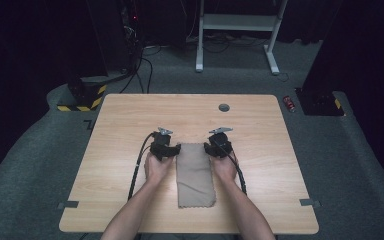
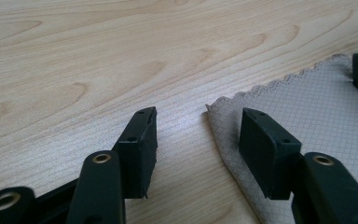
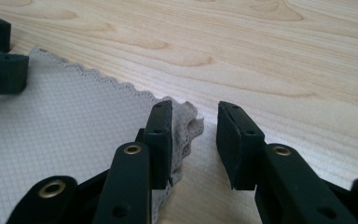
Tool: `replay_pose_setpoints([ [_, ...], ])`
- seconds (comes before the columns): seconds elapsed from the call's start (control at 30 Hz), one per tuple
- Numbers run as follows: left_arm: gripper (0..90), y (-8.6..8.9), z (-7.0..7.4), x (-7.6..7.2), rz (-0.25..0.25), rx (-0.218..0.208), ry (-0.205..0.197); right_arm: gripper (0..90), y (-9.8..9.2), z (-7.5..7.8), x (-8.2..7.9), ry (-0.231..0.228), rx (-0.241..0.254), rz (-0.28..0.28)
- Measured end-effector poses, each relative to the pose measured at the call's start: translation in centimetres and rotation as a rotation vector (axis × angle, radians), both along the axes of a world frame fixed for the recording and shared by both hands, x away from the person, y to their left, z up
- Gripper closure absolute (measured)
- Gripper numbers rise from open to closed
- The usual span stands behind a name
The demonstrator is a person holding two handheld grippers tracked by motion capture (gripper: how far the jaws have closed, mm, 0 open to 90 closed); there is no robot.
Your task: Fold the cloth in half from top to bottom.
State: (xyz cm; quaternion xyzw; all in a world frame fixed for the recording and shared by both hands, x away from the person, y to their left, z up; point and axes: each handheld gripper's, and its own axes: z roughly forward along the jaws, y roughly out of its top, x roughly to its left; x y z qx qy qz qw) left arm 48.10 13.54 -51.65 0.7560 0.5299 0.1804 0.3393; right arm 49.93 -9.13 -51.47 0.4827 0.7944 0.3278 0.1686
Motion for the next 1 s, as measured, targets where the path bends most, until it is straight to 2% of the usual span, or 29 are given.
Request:
replay_pose_setpoints([
  [0.1,47.5,-0.2,0.0,0.1,-0.017,0.026,-0.004,66.7,0.3,0.0,0.0,-0.011,-0.02,-0.004],
  [0.13,48.2,-0.6,0.1,0.2,-0.036,0.069,0.0,67.3,0.5,0.0,-0.1,-0.019,-0.037,0.004],
  [0.17,48.2,-0.9,0.3,0.4,-0.053,0.092,0.013,67.3,0.5,0.0,-0.1,-0.019,-0.037,0.004],
  [0.2,49.6,-1.0,0.5,0.7,-0.056,0.094,0.033,67.5,0.4,0.0,0.0,-0.02,-0.038,0.011],
  [0.23,49.2,-1.0,0.5,0.8,-0.056,0.094,0.034,67.8,0.4,0.0,0.0,-0.018,-0.038,0.013],
  [0.43,50.5,-1.1,0.5,0.9,-0.061,0.089,0.028,74.2,0.5,0.0,0.1,-0.016,-0.038,0.04],
  [0.53,55.8,-1.3,0.6,1.0,-0.068,0.088,0.036,78.4,0.7,0.3,0.6,0.019,-0.045,0.05],
  [0.57,59.8,-1.3,0.6,1.1,-0.069,0.09,0.037,83.6,0.8,0.4,0.7,0.025,-0.044,0.068],
  [0.7,66.5,-1.4,0.7,1.2,-0.079,0.081,0.048,87.4,0.8,0.3,0.7,0.032,-0.032,0.077],
  [0.73,68.7,-1.3,0.7,1.3,-0.074,0.075,0.049,87.8,0.8,0.3,0.8,0.035,-0.031,0.078],
  [0.8,79.3,-1.1,0.7,1.4,-0.076,0.06,0.06,88.7,0.8,0.3,0.8,0.035,-0.029,0.082],
  [0.87,82.8,-0.7,0.8,1.6,-0.077,0.042,0.075,88.9,0.8,0.3,0.8,0.037,-0.027,0.083],
  [0.9,87.8,-0.6,0.7,1.6,-0.076,0.013,0.09,89.3,0.6,0.3,0.8,0.045,-0.015,0.08],
  [1.0,89.1,-0.4,0.7,1.8,-0.075,-0.008,0.102,89.4,0.5,0.4,0.8,0.053,-0.007,0.079],
])
